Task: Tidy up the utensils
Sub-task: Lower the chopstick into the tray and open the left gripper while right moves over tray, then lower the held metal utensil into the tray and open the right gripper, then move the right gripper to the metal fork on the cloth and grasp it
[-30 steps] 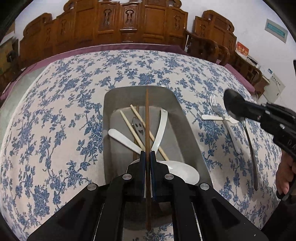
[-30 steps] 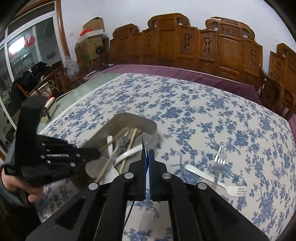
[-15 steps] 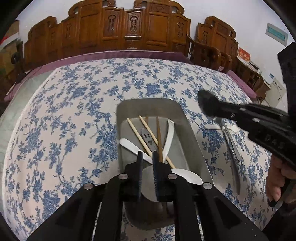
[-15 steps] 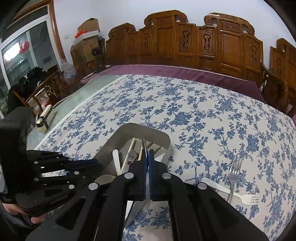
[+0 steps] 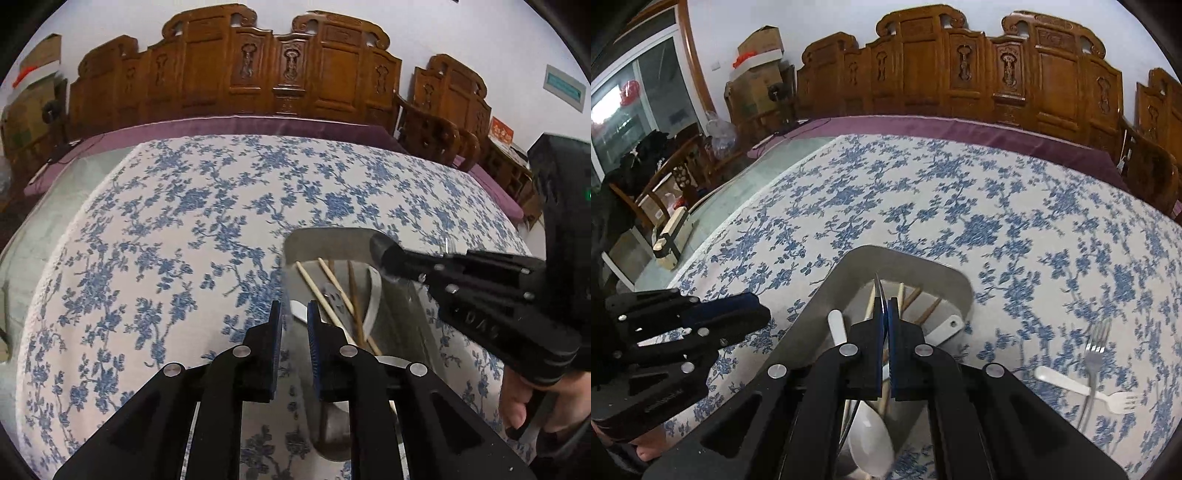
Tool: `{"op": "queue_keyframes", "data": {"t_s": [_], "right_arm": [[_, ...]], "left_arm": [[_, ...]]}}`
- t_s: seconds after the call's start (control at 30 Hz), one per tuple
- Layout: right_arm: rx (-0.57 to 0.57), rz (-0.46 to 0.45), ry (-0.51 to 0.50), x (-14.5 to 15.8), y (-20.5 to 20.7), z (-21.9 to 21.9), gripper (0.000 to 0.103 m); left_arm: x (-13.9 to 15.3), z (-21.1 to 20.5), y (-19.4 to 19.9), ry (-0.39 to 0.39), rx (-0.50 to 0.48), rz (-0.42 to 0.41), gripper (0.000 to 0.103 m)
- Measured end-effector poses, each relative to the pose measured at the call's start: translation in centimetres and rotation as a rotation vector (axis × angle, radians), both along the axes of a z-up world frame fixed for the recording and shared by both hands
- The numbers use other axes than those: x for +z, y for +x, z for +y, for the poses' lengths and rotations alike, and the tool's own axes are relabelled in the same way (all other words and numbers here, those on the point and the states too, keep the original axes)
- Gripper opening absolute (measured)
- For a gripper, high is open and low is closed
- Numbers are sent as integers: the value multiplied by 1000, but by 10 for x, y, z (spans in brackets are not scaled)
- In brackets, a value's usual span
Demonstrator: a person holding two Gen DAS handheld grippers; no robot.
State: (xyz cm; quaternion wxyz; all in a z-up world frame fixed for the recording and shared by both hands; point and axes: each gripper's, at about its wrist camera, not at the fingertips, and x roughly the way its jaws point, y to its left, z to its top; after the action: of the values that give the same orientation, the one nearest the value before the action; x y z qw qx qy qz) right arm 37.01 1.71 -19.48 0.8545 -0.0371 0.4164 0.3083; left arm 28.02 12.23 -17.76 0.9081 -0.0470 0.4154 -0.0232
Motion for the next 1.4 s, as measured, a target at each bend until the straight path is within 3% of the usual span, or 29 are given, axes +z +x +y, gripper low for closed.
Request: {"op": "queue_keyframes", "data": {"t_s": [0.4, 0.8, 0.9, 1.13, 1.4], "right_arm": [[-27, 99, 55, -22, 9, 28, 3], [-8, 96, 50, -22, 5, 30, 10], [-4, 72, 59, -15, 3, 19, 32], [10, -17, 23, 9, -13, -25, 33], [-111, -43, -106, -4, -12, -110, 33]], "left_arm": [[3, 20, 2, 15, 44, -14, 17], [6, 29, 1, 4, 68, -21, 17], [5, 26, 1, 8, 59, -19, 17], [8, 11, -3, 4, 27, -27, 18], [13, -19, -10, 11, -34, -45, 34]]}}
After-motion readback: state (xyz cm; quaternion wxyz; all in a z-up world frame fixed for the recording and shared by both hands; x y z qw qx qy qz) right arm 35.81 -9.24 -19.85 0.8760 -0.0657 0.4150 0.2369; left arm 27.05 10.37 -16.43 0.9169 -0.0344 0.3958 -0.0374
